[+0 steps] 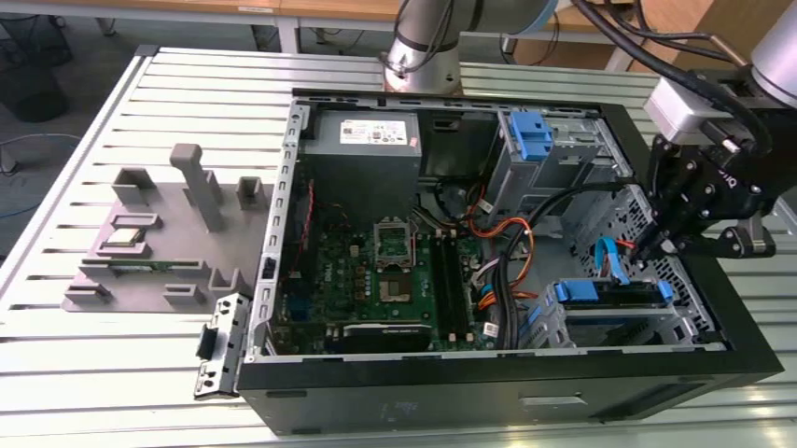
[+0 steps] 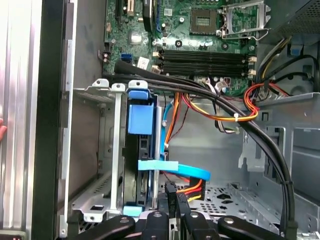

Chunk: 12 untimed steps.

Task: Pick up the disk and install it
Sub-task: 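Insert the second disk wire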

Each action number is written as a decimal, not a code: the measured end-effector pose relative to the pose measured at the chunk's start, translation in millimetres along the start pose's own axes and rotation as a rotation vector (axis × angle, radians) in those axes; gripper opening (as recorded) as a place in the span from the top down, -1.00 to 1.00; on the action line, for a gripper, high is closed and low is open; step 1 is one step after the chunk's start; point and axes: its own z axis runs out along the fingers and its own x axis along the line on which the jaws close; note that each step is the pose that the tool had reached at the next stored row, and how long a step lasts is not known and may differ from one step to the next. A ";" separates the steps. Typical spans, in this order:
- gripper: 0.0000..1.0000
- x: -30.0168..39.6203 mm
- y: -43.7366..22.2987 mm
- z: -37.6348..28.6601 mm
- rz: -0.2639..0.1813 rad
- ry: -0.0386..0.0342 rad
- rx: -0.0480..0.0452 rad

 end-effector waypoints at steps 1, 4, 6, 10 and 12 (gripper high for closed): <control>0.63 0.1 1.8 0.0 0.000 0.0001 0.0018; 0.63 1.2 6.6 0.3 0.000 -0.0002 0.0109; 0.63 1.7 7.8 0.2 0.000 -0.0002 0.0172; 0.63 1.7 7.9 0.5 0.000 -0.0001 0.0220; 0.63 1.7 7.8 0.8 -0.001 0.0003 0.0415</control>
